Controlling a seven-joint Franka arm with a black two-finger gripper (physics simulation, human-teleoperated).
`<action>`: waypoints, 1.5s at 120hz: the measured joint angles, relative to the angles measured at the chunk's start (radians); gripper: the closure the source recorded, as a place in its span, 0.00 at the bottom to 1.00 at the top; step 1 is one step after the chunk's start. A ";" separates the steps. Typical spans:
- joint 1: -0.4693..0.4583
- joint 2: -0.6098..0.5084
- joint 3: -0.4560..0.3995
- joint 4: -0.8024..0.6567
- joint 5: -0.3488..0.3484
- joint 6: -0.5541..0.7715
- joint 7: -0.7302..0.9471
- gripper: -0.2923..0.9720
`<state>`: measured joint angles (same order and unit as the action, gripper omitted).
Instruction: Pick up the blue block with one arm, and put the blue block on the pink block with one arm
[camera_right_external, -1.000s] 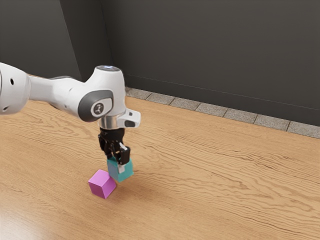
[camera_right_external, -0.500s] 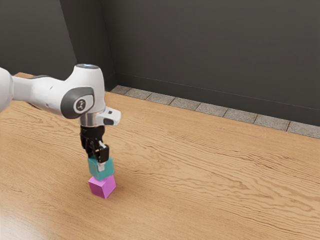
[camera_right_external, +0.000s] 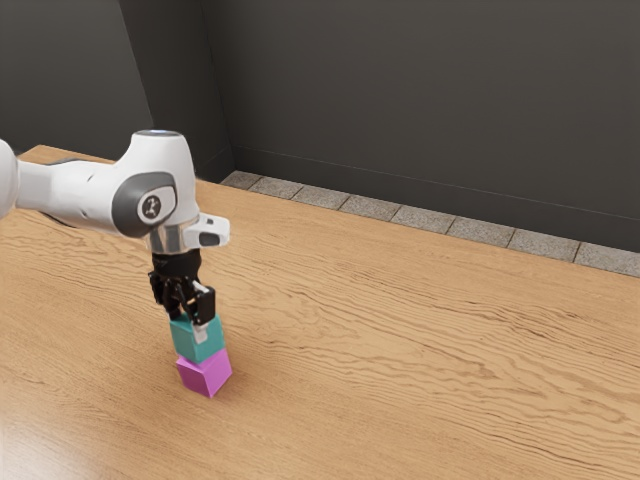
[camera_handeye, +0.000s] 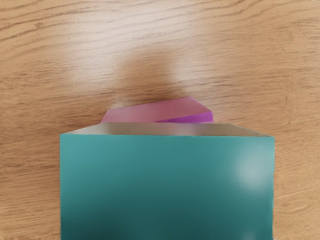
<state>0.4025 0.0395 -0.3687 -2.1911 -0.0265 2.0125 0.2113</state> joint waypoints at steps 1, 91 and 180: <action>0.002 0.000 0.000 0.000 0.000 0.000 -0.001 0.54; 0.006 0.012 0.001 -0.004 -0.025 0.006 -0.072 0.42; -0.151 -0.070 -0.003 0.478 0.085 -0.216 0.146 0.24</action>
<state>0.2512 -0.0308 -0.3719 -1.7127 0.0588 1.7962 0.3577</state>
